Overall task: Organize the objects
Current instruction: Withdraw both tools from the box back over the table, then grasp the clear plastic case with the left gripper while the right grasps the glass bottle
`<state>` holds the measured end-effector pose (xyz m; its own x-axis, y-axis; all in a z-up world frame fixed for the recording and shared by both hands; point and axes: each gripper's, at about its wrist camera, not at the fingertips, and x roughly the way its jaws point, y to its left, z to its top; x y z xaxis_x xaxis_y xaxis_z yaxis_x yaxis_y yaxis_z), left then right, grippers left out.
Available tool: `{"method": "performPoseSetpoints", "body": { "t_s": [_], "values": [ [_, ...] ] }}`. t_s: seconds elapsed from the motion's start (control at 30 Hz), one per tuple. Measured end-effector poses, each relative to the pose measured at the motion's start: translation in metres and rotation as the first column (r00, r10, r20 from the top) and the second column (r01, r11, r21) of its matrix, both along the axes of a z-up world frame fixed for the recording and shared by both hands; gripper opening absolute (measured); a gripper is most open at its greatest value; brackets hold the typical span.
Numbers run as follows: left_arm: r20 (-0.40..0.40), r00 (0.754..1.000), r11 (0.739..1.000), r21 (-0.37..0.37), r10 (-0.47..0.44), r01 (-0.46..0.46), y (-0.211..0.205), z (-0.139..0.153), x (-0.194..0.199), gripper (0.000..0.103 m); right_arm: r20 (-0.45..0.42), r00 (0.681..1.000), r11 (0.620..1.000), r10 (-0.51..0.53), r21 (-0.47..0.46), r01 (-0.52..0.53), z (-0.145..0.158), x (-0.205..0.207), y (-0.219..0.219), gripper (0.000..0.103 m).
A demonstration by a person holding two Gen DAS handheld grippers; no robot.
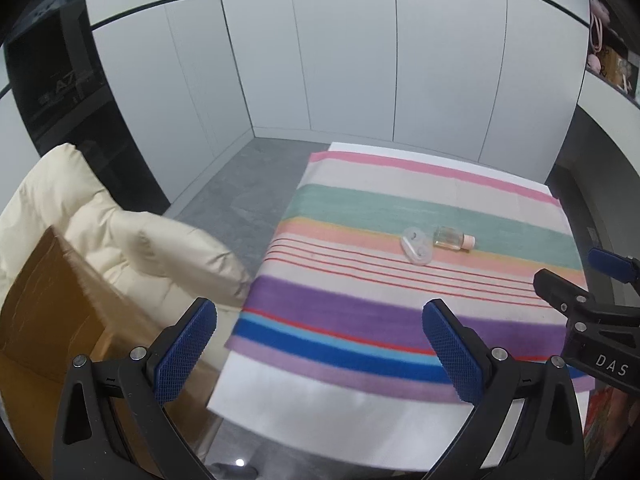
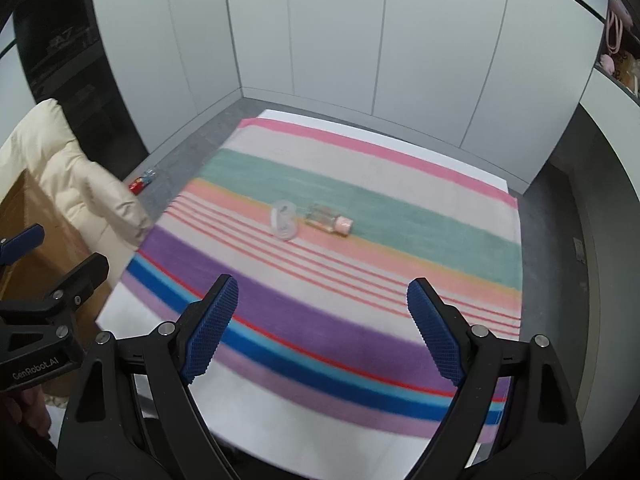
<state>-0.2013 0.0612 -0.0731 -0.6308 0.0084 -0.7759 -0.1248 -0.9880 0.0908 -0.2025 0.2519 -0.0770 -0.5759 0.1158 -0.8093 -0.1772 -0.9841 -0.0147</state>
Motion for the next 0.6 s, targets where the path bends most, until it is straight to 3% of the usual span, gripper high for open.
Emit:
{"method": "performPoseSetpoints", "body": {
  "t_s": [0.6],
  "values": [
    [0.092, 0.995, 0.999, 0.001, -0.032, 0.032, 0.057, -0.09, -0.091, 0.098, 0.062, 0.998, 1.0, -0.012, -0.028, 0.014, -0.095, -0.083, 0.052, 0.089]
  ]
}}
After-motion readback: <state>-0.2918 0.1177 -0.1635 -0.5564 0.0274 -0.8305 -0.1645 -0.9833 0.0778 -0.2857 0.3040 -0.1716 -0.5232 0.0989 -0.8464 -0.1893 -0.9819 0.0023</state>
